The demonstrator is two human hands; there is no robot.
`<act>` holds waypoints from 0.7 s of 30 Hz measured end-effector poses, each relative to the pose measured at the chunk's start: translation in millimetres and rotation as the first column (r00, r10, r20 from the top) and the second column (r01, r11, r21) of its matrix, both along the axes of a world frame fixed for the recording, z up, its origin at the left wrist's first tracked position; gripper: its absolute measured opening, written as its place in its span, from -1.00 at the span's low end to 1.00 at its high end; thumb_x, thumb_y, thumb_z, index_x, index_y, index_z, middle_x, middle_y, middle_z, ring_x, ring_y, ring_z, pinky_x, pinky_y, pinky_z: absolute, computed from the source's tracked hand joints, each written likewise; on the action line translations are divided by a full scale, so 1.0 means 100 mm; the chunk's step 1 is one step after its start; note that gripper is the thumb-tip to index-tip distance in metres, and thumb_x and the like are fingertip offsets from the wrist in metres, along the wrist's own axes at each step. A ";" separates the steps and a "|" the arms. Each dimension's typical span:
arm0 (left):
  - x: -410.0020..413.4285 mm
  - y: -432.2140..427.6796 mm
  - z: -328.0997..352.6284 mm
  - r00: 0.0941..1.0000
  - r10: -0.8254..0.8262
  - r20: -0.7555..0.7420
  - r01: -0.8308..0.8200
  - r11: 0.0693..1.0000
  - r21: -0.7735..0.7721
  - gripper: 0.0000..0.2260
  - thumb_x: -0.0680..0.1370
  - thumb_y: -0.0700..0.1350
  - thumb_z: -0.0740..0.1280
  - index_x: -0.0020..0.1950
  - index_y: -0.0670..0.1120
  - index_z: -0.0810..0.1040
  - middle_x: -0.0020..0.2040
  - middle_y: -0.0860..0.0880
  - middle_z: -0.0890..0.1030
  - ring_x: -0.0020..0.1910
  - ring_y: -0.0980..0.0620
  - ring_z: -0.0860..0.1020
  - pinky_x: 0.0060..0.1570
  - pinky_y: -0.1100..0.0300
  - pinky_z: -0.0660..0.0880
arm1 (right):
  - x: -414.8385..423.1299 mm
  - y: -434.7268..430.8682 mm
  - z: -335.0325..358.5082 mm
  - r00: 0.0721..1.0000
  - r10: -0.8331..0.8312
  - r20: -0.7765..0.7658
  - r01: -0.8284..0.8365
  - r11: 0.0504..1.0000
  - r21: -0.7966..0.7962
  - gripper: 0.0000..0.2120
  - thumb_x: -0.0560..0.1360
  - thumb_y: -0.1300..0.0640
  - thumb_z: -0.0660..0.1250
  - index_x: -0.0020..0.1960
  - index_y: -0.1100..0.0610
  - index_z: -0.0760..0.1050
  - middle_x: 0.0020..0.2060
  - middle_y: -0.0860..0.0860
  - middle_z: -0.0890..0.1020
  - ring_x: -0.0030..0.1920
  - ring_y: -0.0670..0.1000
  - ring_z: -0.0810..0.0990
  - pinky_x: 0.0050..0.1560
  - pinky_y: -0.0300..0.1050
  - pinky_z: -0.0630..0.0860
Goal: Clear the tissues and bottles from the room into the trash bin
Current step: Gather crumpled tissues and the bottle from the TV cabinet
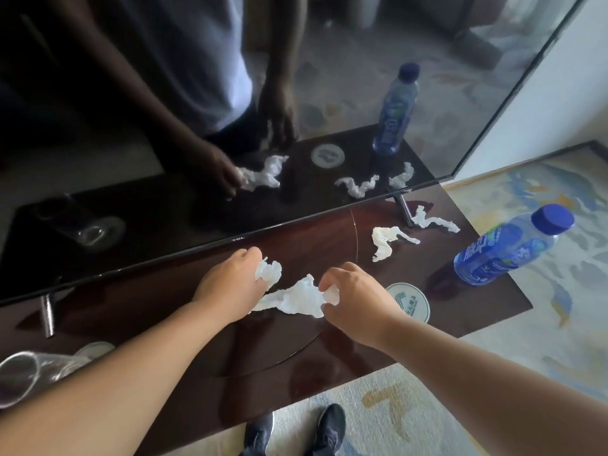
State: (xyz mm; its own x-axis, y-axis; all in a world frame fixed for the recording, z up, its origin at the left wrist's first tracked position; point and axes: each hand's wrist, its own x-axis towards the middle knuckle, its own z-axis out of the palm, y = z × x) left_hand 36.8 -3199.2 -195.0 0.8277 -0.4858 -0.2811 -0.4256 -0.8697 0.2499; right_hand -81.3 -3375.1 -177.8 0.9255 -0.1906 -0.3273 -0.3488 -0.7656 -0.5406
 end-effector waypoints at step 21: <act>-0.20 0.60 0.06 0.986 0.113 -0.126 -0.135 0.974 -0.182 -0.79 0.48 0.03 0.20 -0.24 -0.08 0.34 -0.18 -0.02 0.38 -0.31 -0.09 0.44 -0.32 0.04 0.39 | 0.37 0.41 -0.33 0.975 0.199 -0.097 -0.215 0.957 -0.192 -0.52 0.46 0.08 0.34 0.36 -0.06 0.34 0.24 -0.02 0.35 0.22 0.09 0.33 0.21 -0.04 0.38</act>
